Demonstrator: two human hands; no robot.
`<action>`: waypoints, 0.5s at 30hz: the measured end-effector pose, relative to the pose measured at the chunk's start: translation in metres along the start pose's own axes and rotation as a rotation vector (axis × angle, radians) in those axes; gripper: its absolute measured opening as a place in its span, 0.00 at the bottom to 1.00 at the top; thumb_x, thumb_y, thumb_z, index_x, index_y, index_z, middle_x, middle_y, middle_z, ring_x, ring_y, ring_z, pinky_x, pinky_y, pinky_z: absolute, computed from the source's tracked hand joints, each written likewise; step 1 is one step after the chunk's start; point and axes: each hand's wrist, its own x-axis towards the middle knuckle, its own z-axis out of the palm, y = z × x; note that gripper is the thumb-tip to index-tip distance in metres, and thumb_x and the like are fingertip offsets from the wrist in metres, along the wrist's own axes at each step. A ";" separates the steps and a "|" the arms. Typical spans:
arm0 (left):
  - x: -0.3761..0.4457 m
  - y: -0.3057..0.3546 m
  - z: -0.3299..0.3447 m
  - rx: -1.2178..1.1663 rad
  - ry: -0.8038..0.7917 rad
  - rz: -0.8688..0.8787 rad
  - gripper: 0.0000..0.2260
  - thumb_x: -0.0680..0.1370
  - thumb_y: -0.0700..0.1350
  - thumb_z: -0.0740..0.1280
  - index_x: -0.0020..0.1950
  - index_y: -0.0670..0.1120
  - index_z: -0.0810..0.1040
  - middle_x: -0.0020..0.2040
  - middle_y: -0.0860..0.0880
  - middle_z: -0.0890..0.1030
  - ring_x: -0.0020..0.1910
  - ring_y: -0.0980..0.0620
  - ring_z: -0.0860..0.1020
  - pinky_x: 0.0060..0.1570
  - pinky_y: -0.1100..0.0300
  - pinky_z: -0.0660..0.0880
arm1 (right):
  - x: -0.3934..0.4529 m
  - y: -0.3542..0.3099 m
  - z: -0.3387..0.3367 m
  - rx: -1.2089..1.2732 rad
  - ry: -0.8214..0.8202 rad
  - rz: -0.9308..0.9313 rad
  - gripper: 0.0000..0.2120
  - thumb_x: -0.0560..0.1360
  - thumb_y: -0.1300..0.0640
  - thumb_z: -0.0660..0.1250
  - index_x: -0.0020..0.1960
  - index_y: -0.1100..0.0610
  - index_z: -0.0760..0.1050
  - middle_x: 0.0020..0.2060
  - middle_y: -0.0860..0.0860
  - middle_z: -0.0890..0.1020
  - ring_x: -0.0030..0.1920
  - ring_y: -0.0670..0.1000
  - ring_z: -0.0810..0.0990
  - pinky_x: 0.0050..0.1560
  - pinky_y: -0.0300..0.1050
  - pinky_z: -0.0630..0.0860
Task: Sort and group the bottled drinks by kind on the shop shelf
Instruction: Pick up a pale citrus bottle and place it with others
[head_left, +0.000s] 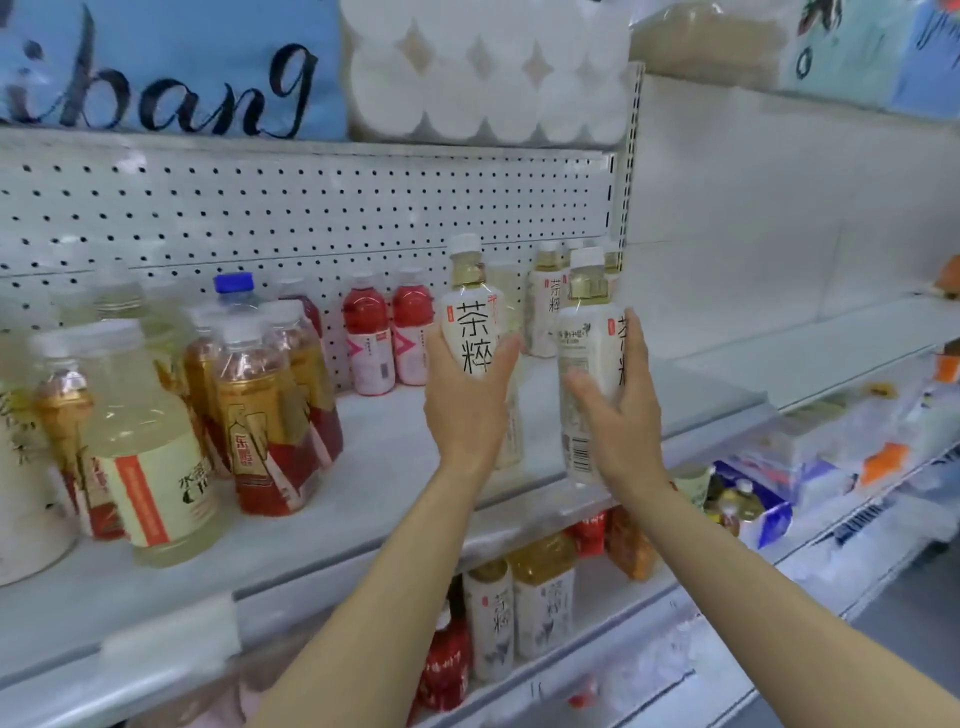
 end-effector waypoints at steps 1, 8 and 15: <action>0.006 -0.004 0.011 -0.013 0.004 -0.008 0.27 0.75 0.59 0.72 0.69 0.52 0.69 0.58 0.57 0.80 0.55 0.55 0.79 0.56 0.53 0.76 | 0.010 0.009 0.000 0.010 -0.009 -0.001 0.36 0.76 0.41 0.65 0.78 0.35 0.50 0.60 0.22 0.64 0.61 0.38 0.72 0.63 0.50 0.72; 0.045 -0.030 0.090 -0.048 -0.038 -0.015 0.25 0.75 0.53 0.73 0.68 0.52 0.67 0.57 0.57 0.78 0.56 0.54 0.77 0.58 0.52 0.74 | 0.077 0.065 -0.003 0.061 0.013 0.020 0.37 0.72 0.39 0.65 0.77 0.36 0.53 0.70 0.38 0.69 0.70 0.46 0.70 0.67 0.60 0.71; 0.094 -0.048 0.172 -0.054 -0.134 -0.032 0.29 0.74 0.43 0.75 0.68 0.45 0.63 0.62 0.47 0.73 0.60 0.49 0.75 0.59 0.54 0.74 | 0.146 0.110 -0.026 0.053 0.014 -0.004 0.30 0.69 0.48 0.70 0.70 0.47 0.66 0.60 0.47 0.76 0.64 0.52 0.74 0.61 0.60 0.76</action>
